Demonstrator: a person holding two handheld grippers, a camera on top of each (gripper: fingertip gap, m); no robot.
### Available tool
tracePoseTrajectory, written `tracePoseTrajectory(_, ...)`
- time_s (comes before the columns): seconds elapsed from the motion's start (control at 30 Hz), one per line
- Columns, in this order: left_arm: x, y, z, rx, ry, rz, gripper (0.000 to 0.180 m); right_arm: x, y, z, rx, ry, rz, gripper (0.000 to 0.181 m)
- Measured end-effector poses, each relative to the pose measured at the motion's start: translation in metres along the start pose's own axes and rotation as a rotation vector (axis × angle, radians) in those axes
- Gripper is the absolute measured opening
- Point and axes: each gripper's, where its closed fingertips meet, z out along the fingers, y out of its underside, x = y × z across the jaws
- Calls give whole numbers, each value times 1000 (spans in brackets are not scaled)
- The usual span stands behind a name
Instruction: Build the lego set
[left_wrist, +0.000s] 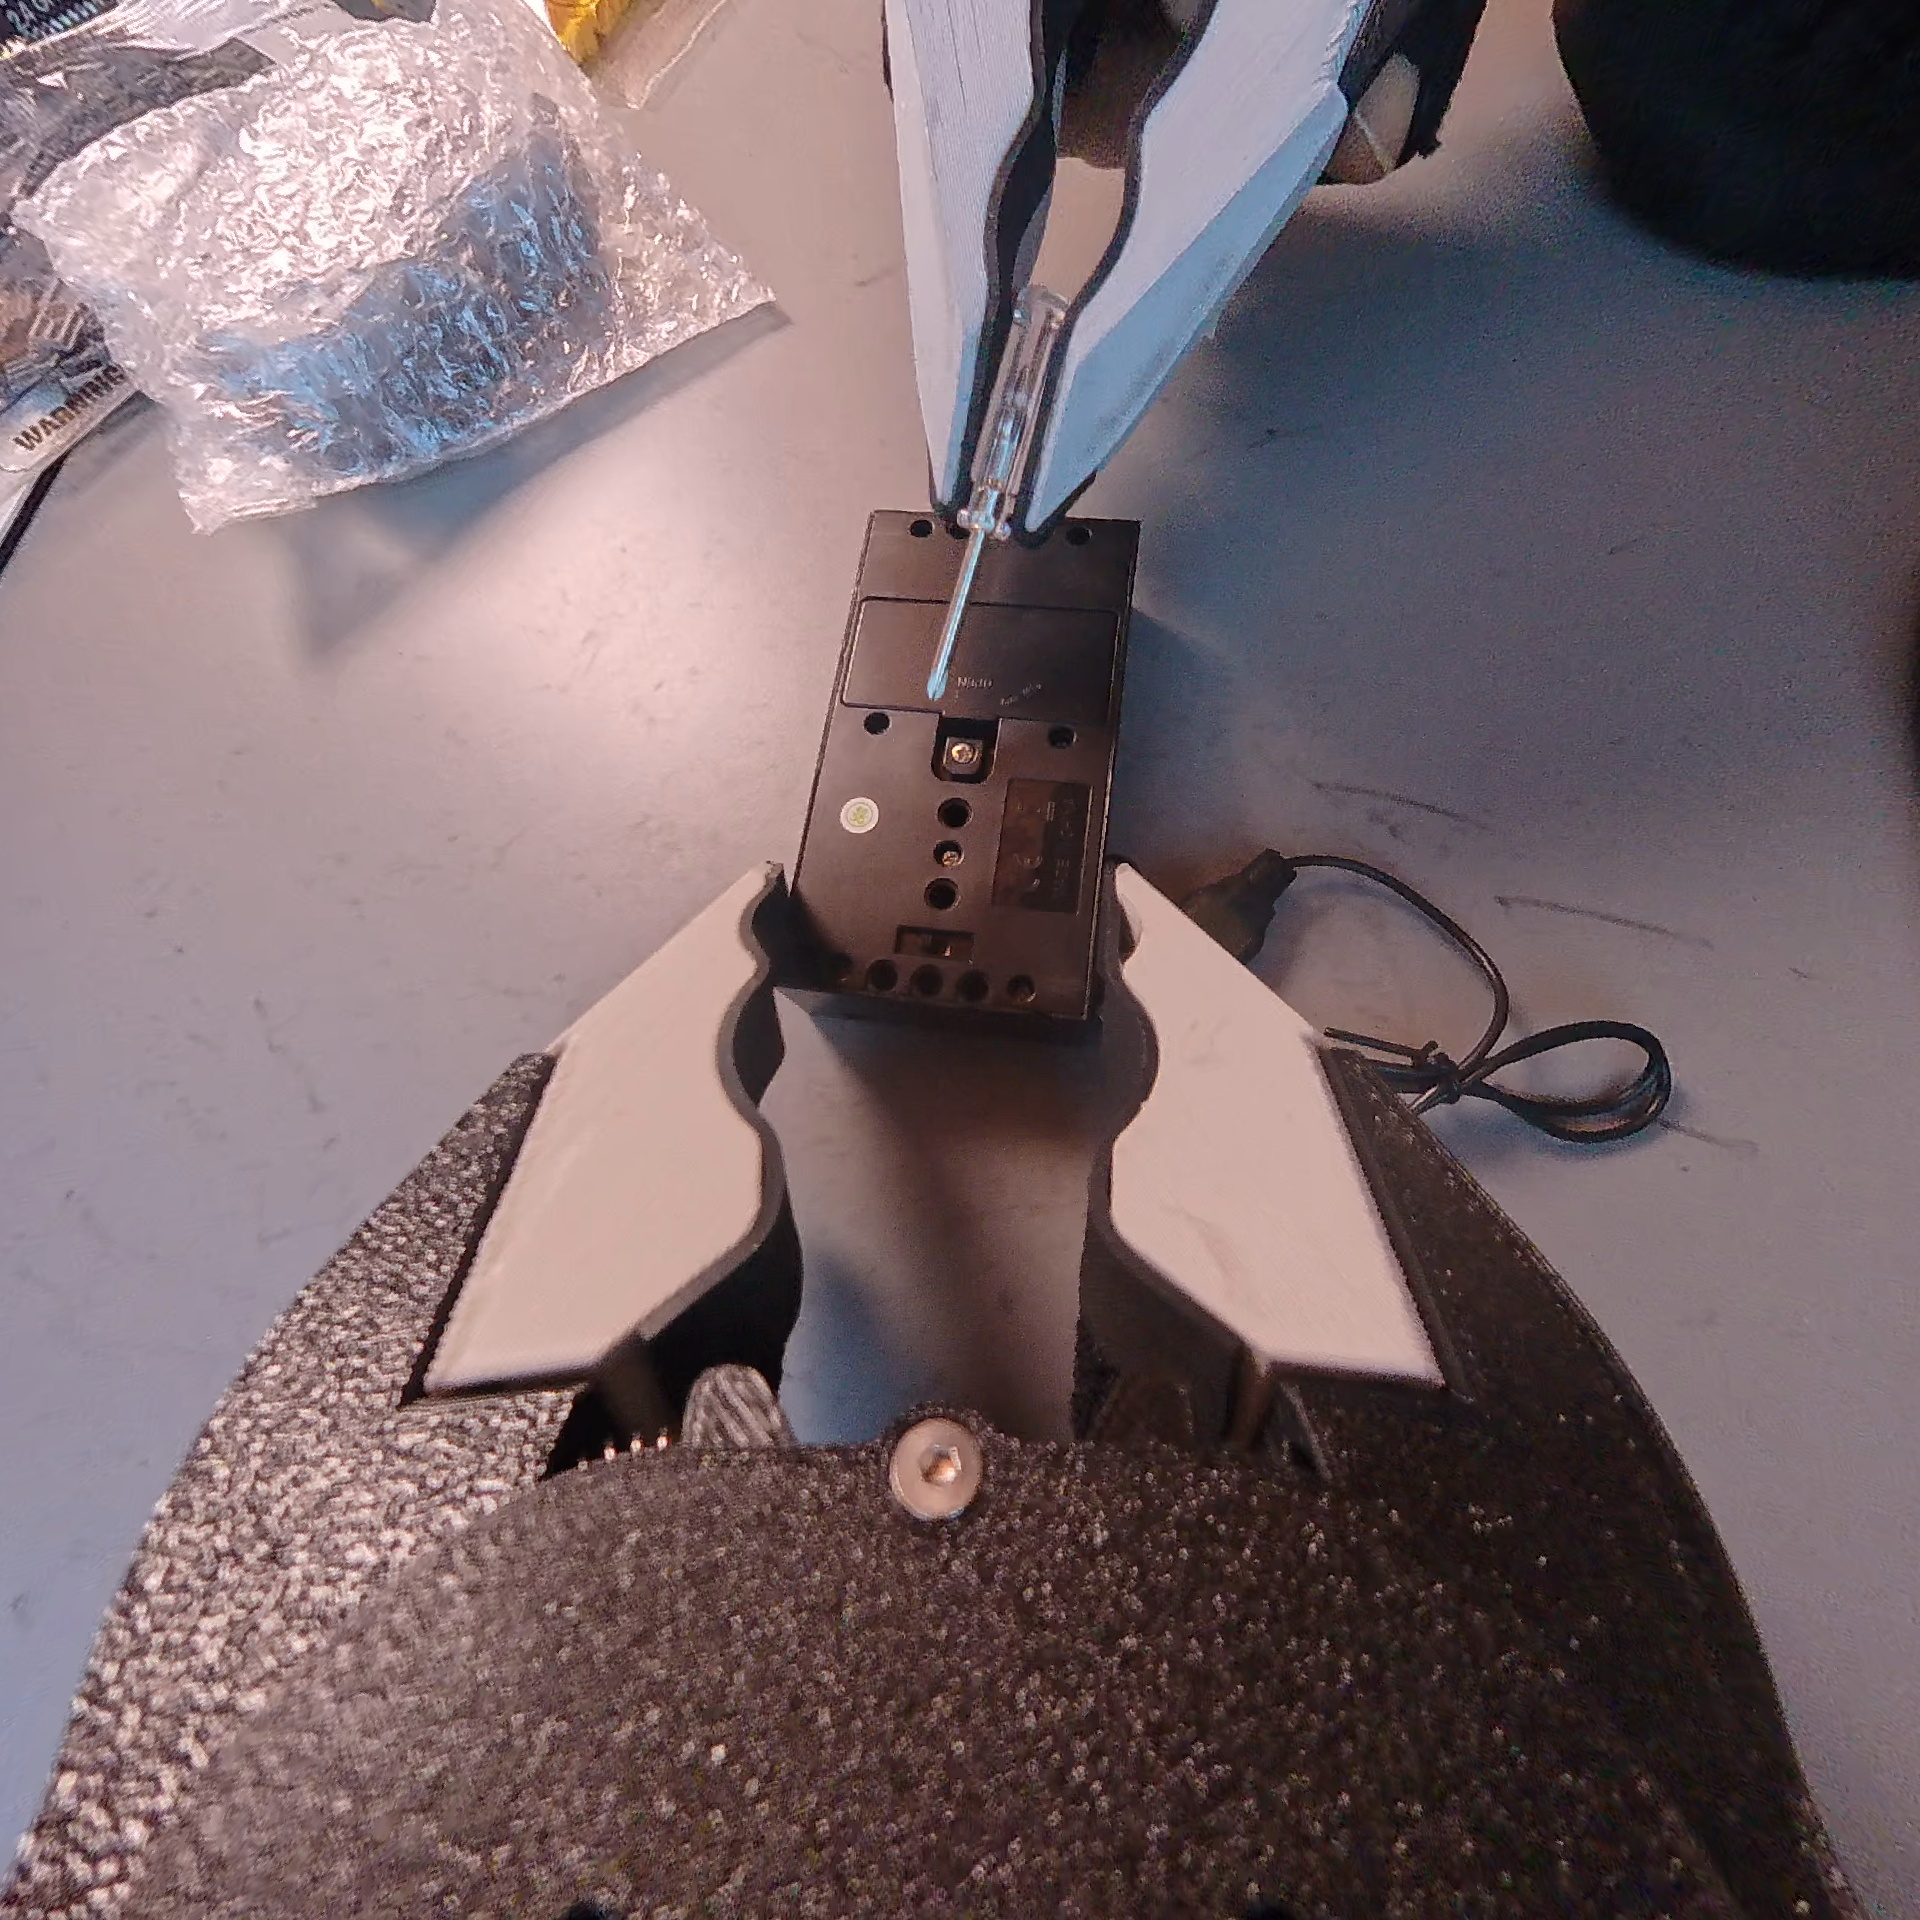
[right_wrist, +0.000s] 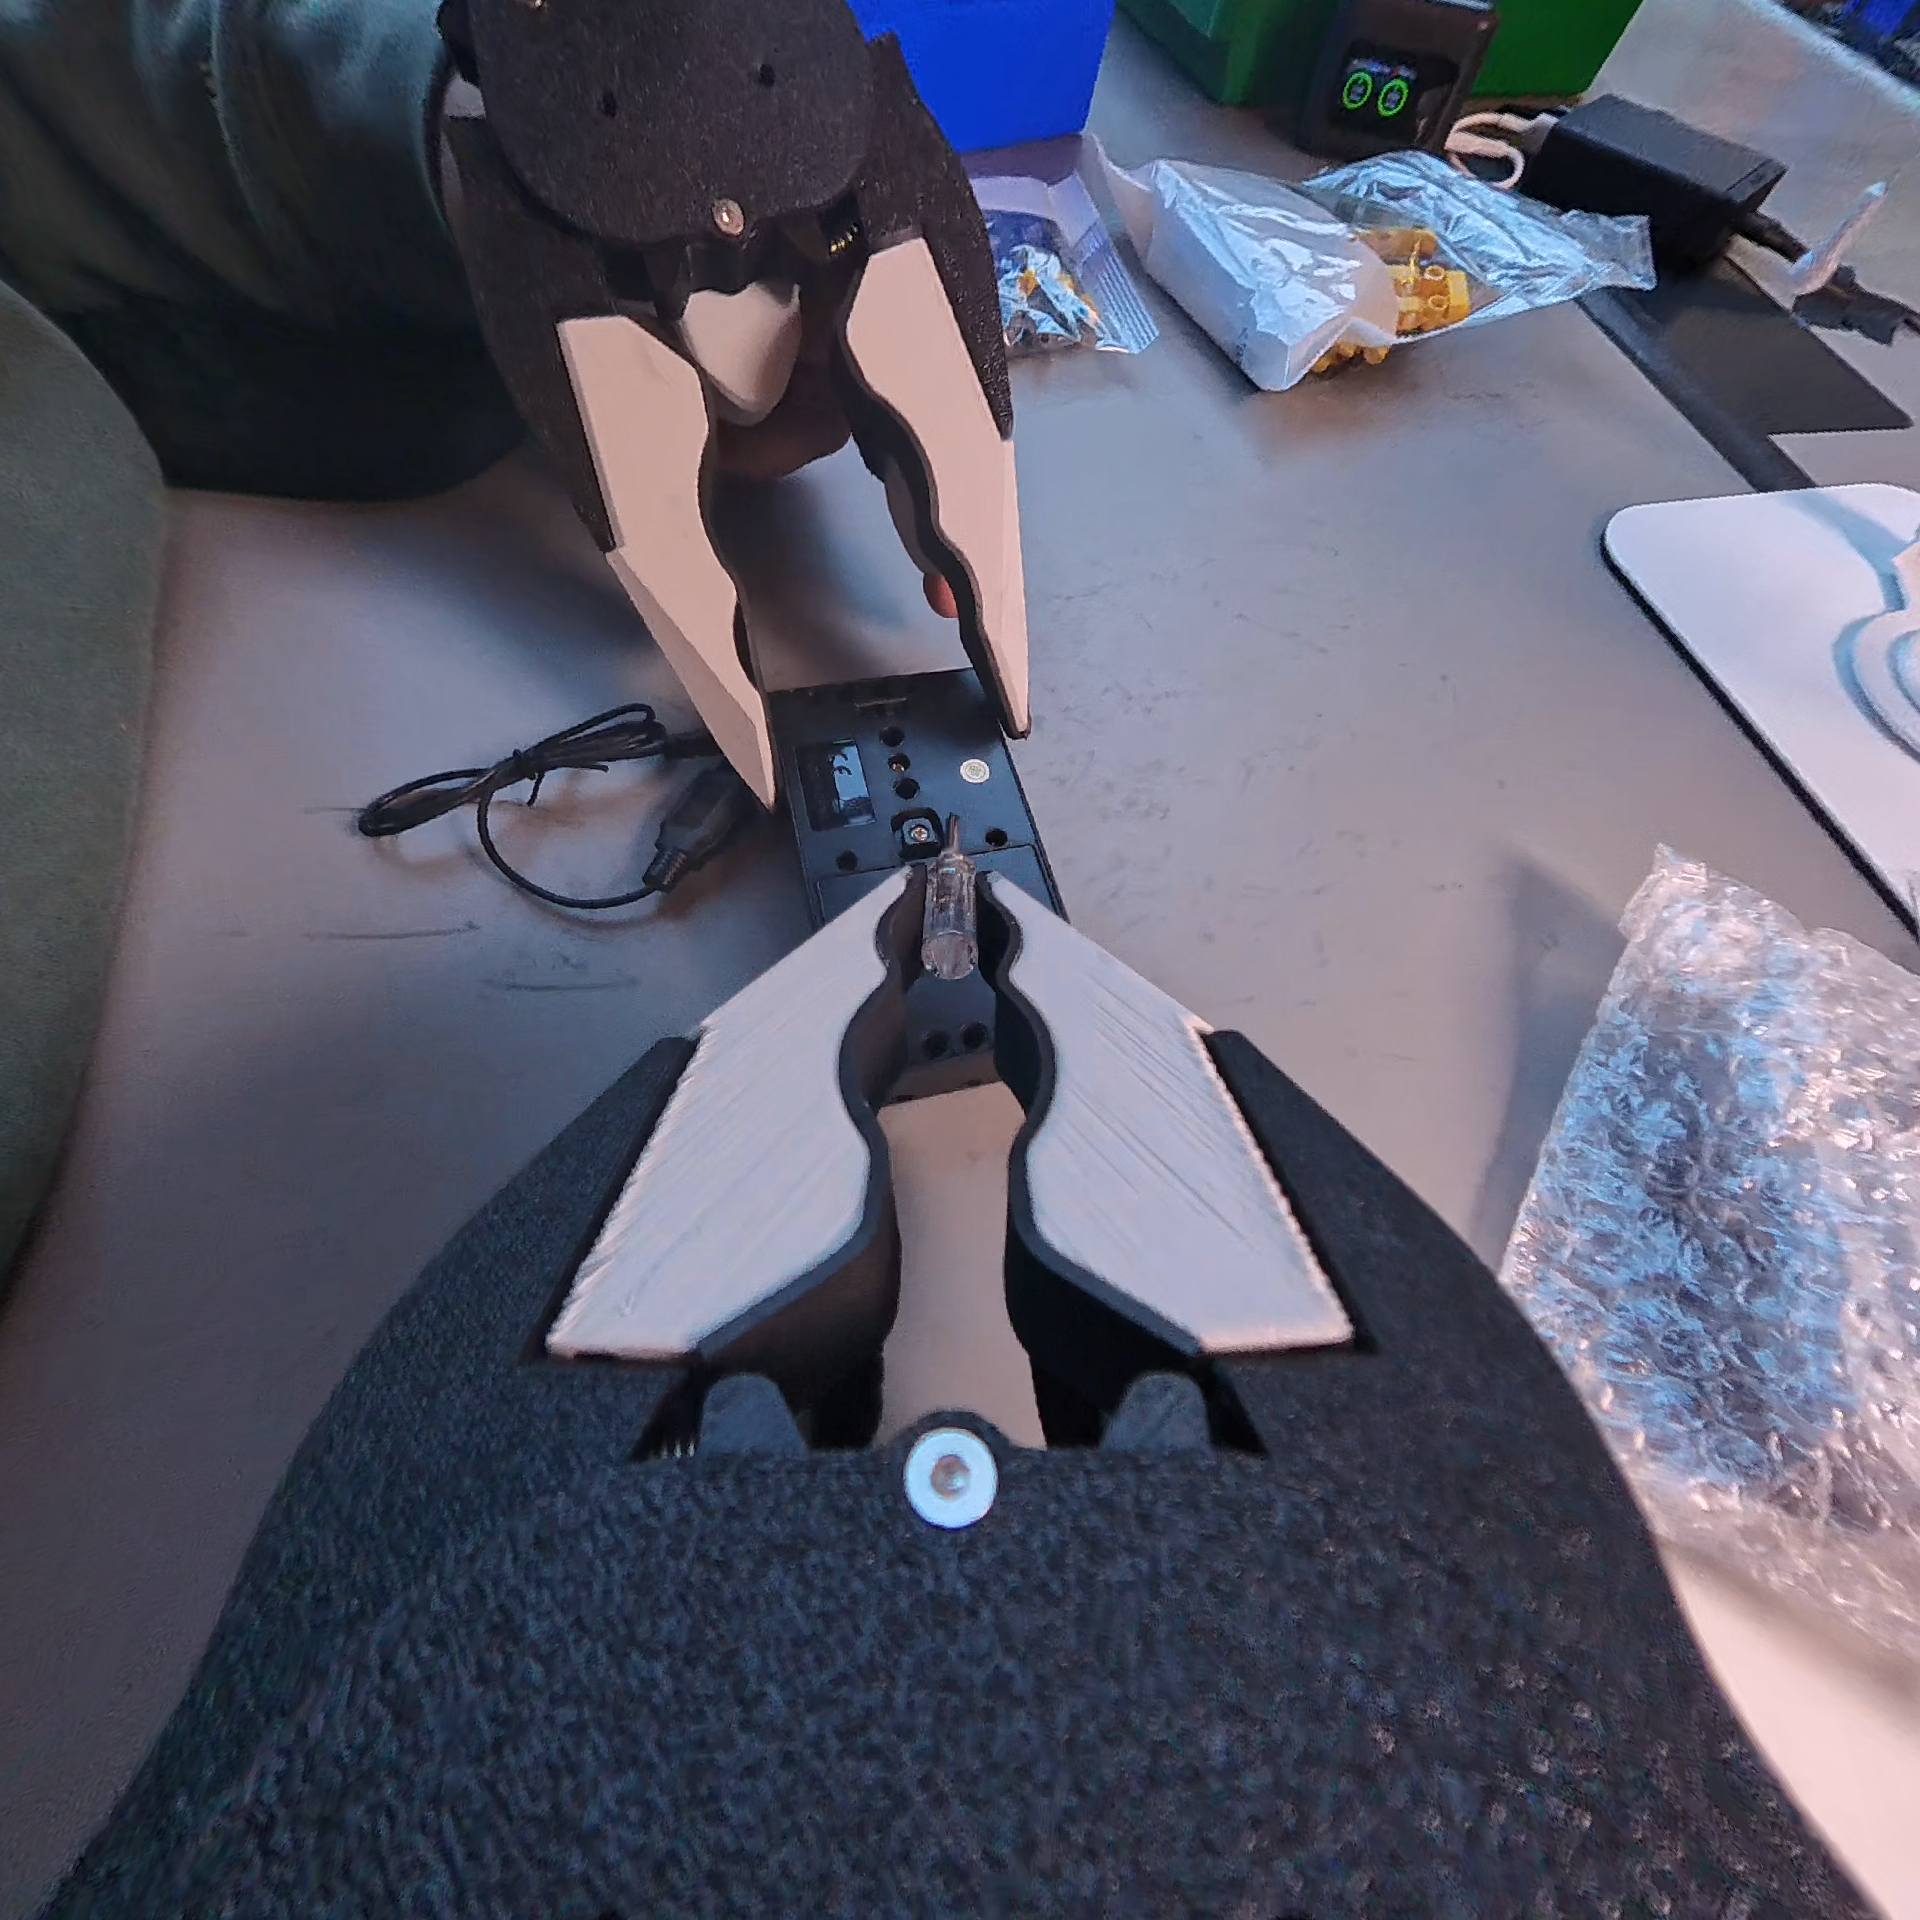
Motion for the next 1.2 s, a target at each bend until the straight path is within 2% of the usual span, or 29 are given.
tracePoseTrajectory(0.3, 1, -3, -1, 20, -15, 8, 59, -2, 0, -3, -270, -135, -194, 7)
tracePoseTrajectory(0.43, 1, -5, -8, 57, 5, -30, 67, 1, -3, -1, -358, -170, -262, 7)
tracePoseTrajectory(0.5, -4, 0, -7, 26, -13, -26, 70, 1, -4, 0, -384, -175, -280, 7)
tracePoseTrajectory(0.63, -4, 3, -5, 5, -30, -8, 59, -5, -7, -2, -399, -195, -275, 7)
tracePoseTrajectory(0.77, -14, 4, -4, -9, -94, -65, 59, -23, -4, -13, -390, -234, -234, 7)
tracePoseTrajectory(0.9, -23, 7, -6, -45, -164, -131, 59, -15, 18, -19, -446, -153, -200, 7)
tracePoseTrajectory(1.07, 6, -4, -5, -9, -27, -118, 60, 5, 31, -22, -470, -65, -176, 7)
tracePoseTrajectory(1.2, 42, -15, -1, 34, 145, -34, 57, 14, 32, -20, -474, -40, -198, 7)
